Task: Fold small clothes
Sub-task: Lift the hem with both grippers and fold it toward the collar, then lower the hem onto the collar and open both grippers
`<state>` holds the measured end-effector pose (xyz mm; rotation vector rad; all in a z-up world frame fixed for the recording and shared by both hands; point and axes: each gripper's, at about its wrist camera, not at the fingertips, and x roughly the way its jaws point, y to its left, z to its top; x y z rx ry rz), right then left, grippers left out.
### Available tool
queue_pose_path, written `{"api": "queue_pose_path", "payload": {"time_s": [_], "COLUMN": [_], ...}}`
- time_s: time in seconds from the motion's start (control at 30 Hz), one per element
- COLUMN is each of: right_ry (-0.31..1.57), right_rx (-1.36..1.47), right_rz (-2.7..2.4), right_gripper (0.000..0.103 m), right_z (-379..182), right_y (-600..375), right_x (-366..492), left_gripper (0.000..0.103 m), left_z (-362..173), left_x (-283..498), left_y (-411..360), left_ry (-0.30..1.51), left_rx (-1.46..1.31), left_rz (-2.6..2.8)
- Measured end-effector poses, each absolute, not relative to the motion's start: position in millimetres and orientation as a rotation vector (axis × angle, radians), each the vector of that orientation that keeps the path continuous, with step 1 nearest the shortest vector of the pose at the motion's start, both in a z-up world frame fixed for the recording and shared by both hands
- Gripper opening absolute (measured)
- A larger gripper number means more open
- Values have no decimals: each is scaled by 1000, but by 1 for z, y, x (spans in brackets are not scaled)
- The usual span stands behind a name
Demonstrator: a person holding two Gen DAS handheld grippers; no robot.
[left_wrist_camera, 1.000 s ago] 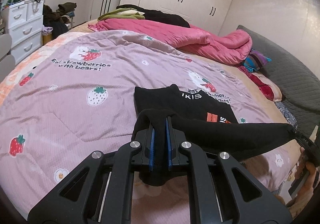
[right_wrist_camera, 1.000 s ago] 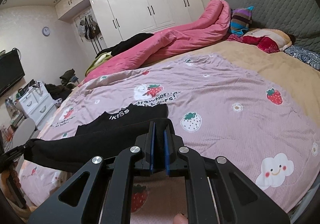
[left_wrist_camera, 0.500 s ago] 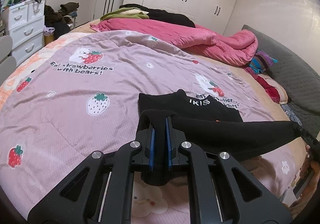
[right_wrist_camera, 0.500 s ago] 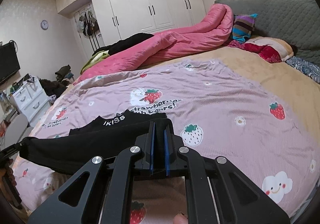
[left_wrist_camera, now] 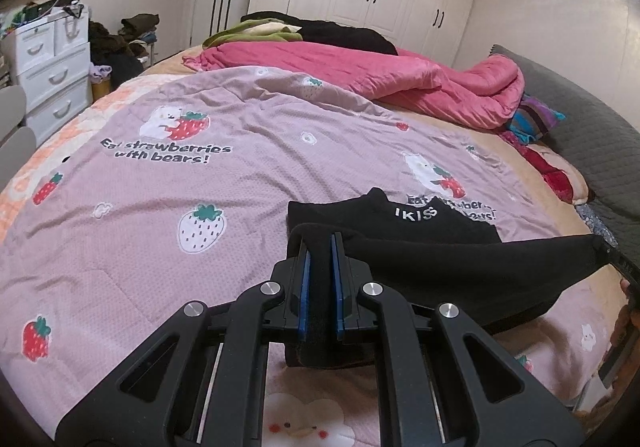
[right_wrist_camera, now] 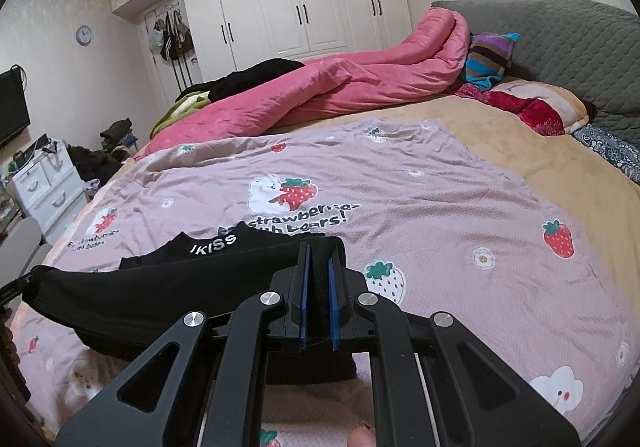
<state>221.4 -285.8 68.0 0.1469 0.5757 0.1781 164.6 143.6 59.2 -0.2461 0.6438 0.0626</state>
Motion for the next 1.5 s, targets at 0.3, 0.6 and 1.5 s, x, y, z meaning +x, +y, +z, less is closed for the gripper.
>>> {"api": "queue_pose_path", "payload": {"time_s": [0.3, 0.6, 1.5], "right_ry": [586, 623, 680], "right_rx": [130, 107, 32], "right_rz": [177, 172, 219], "right_gripper": [7, 7, 28], "right_z": [57, 41, 13], "right_y": [-281, -271, -262], "right_x": [237, 269, 283], "left_gripper": [3, 3, 16], "left_z": [49, 36, 17], "left_x": [175, 194, 199], "left_y": [148, 155, 121], "left_ry": [664, 687, 721], "left_rx": [-244, -268, -85], "left_rz": [73, 87, 97]}}
